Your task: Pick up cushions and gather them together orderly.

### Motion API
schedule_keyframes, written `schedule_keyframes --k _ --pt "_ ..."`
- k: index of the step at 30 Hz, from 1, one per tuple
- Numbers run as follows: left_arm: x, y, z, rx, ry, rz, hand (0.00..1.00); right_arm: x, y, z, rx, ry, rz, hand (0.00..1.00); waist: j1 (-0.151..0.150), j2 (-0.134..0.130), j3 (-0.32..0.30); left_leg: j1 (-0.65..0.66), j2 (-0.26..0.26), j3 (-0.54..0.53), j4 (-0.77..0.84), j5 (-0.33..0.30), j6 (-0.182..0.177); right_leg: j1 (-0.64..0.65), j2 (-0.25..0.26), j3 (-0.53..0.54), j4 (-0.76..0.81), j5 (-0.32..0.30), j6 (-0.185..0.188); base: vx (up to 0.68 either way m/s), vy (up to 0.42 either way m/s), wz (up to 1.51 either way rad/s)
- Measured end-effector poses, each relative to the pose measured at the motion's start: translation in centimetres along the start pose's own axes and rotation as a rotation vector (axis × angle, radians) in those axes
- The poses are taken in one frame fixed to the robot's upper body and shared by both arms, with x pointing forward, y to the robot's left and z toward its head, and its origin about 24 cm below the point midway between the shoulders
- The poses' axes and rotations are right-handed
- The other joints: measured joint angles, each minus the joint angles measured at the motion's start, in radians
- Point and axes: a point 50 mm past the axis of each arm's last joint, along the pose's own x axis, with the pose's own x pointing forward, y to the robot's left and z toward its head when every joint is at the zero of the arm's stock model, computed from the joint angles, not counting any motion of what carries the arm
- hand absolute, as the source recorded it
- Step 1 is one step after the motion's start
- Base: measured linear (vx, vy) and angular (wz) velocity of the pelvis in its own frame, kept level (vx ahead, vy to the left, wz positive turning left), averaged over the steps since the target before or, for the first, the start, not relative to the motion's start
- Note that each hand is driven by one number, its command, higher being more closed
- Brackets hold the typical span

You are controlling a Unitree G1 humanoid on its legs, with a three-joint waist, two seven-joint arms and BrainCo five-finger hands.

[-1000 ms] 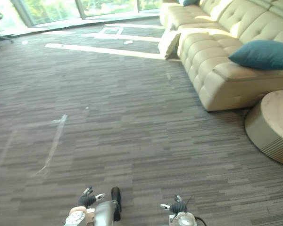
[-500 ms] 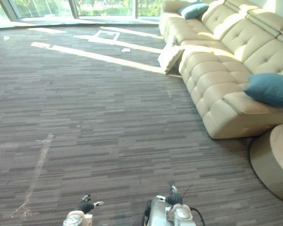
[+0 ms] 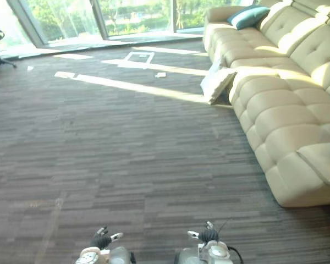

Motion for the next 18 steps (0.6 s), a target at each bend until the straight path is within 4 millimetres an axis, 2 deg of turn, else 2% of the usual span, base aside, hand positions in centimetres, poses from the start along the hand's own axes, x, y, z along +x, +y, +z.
schedule_keyframes --k 1,2,3,4,5,6,7,8,9,10,11,12,13,14,15,16,17,18 --pt "0.0 -0.3 0.0 0.005 -0.001 -0.005 0.00 -0.1 -0.2 -0.2 -0.008 0.004 -0.006 0.00 0.002 0.010 -0.006 -0.023 -0.011 -0.045 -0.180 0.070 -0.024 0.044 0.007 0.019 -0.047 -0.020 0.030 0.64 0.280 -0.53" --pt "0.0 -0.2 0.2 0.002 -0.010 -0.004 0.00 -0.1 -0.1 -0.4 -0.013 0.010 -0.004 0.00 0.009 0.006 -0.008 -0.044 -0.009 -0.057 -0.132 0.161 0.009 0.079 0.001 0.031 -0.060 -0.044 0.055 0.65 0.311 -0.57" --pt "0.1 0.2 0.4 0.013 -0.019 0.000 0.00 -0.3 0.2 -0.9 -0.019 0.020 0.005 0.00 0.013 -0.017 -0.019 -0.046 -0.034 -0.052 -0.094 0.194 0.038 0.093 -0.028 0.034 -0.045 -0.063 0.078 0.58 0.283 -0.35" --pt "0.1 0.4 0.4 0.018 -0.019 0.005 0.00 -0.3 0.4 -0.9 -0.021 0.020 0.010 0.00 0.010 -0.030 -0.025 -0.049 -0.045 -0.052 -0.079 0.190 0.045 0.090 -0.043 0.033 -0.022 -0.068 0.085 0.50 0.180 -0.20" --pt "0.1 0.7 0.3 0.029 -0.011 0.010 0.00 -0.4 0.9 -1.0 -0.014 0.017 0.022 0.00 0.000 -0.052 -0.044 -0.067 -0.070 -0.055 -0.026 0.137 0.097 0.025 -0.079 0.032 0.119 -0.069 0.088 0.64 0.234 -0.09" --pt "0.1 0.9 0.4 0.034 -0.014 0.010 0.00 -0.4 1.1 -1.0 -0.007 0.016 0.026 0.00 0.001 -0.061 -0.046 -0.056 -0.082 -0.053 -0.012 0.108 0.107 -0.027 -0.100 0.033 0.247 -0.073 0.096 0.75 0.287 0.10" --pt "0.3 1.5 0.5 0.050 -0.013 0.019 0.00 -0.4 1.6 -0.8 0.003 0.010 0.037 0.00 0.000 -0.100 -0.042 -0.014 -0.123 -0.052 -0.001 0.055 0.118 -0.126 -0.162 0.046 0.529 -0.037 0.136 0.49 0.206 0.20" --pt "0.3 1.7 0.6 0.055 -0.014 0.023 0.00 -0.4 1.8 -0.7 0.005 0.009 0.043 0.00 0.000 -0.113 -0.037 0.010 -0.138 -0.045 -0.002 0.038 0.122 -0.164 -0.185 0.058 0.633 0.001 0.144 0.47 0.152 0.46" --pt "0.5 1.9 0.7 0.071 0.000 0.027 0.00 -0.4 2.1 -0.7 0.006 0.007 0.054 0.00 0.000 -0.122 -0.030 0.081 -0.175 -0.058 -0.002 -0.014 0.135 -0.245 -0.224 0.070 0.875 0.057 0.152 0.61 0.131 0.52" --pt "0.4 1.8 0.1 0.084 0.027 0.024 0.00 -0.3 1.9 -0.5 0.000 0.000 0.051 0.00 -0.006 -0.117 -0.025 0.179 -0.187 -0.079 -0.029 -0.049 0.151 -0.288 -0.238 0.040 1.001 0.027 0.116 0.73 0.156 0.51" --pt "0.3 1.7 -0.1 0.091 0.034 0.019 0.00 -0.3 1.8 -0.5 -0.005 -0.003 0.049 0.00 -0.006 -0.113 -0.027 0.219 -0.189 -0.085 -0.050 -0.057 0.151 -0.304 -0.238 0.025 1.018 0.011 0.102 0.76 0.134 0.40" --pt "0.2 1.3 -0.4 0.112 0.043 0.002 0.00 -0.3 1.6 -0.2 -0.017 -0.020 0.047 0.00 -0.007 -0.097 -0.030 0.329 -0.186 -0.099 -0.134 -0.061 0.151 -0.360 -0.228 -0.029 1.012 -0.046 0.060 0.62 0.065 0.27" --pt "0.1 1.0 -0.7 0.124 0.053 -0.011 0.00 -0.2 1.4 0.3 -0.025 -0.044 0.045 0.00 -0.011 -0.082 -0.032 0.398 -0.174 -0.105 -0.194 -0.061 0.151 -0.429 -0.203 -0.070 0.950 -0.087 0.039 0.62 0.033 0.27" --pt "0.1 0.9 -0.9 0.123 0.059 -0.014 0.00 -0.2 1.3 0.7 -0.028 -0.058 0.044 0.00 -0.015 -0.075 -0.031 0.426 -0.166 -0.107 -0.214 -0.061 0.151 -0.462 -0.187 -0.087 0.906 -0.099 0.038 0.75 -0.044 0.27" --pt "0.0 0.5 -1.0 0.119 0.070 -0.020 0.00 0.0 1.0 1.6 -0.037 -0.091 0.043 0.00 -0.026 -0.059 -0.021 0.468 -0.140 -0.106 -0.239 -0.061 0.151 -0.533 -0.144 -0.111 0.766 -0.105 0.037 0.77 -0.093 0.33" --pt "0.0 0.3 -1.0 0.121 0.068 -0.026 0.00 0.2 1.0 2.3 -0.042 -0.112 0.046 0.00 -0.036 -0.053 -0.017 0.495 -0.122 -0.107 -0.251 -0.061 0.151 -0.587 -0.108 -0.121 0.596 -0.069 0.037 0.77 -0.115 0.37" --pt "0.0 0.3 -1.0 0.121 0.068 -0.027 0.00 0.2 1.0 2.5 -0.044 -0.118 0.046 0.00 -0.040 -0.053 -0.016 0.507 -0.117 -0.107 -0.257 -0.062 0.151 -0.600 -0.097 -0.125 0.521 -0.039 0.038 0.51 -0.105 0.41" --pt "0.0 0.3 -1.1 0.122 0.069 -0.028 0.00 0.2 1.0 2.7 -0.048 -0.124 0.048 0.00 -0.047 -0.056 -0.016 0.537 -0.112 -0.107 -0.278 -0.062 0.151 -0.608 -0.084 -0.129 0.366 0.037 0.045 0.55 -0.136 0.49"
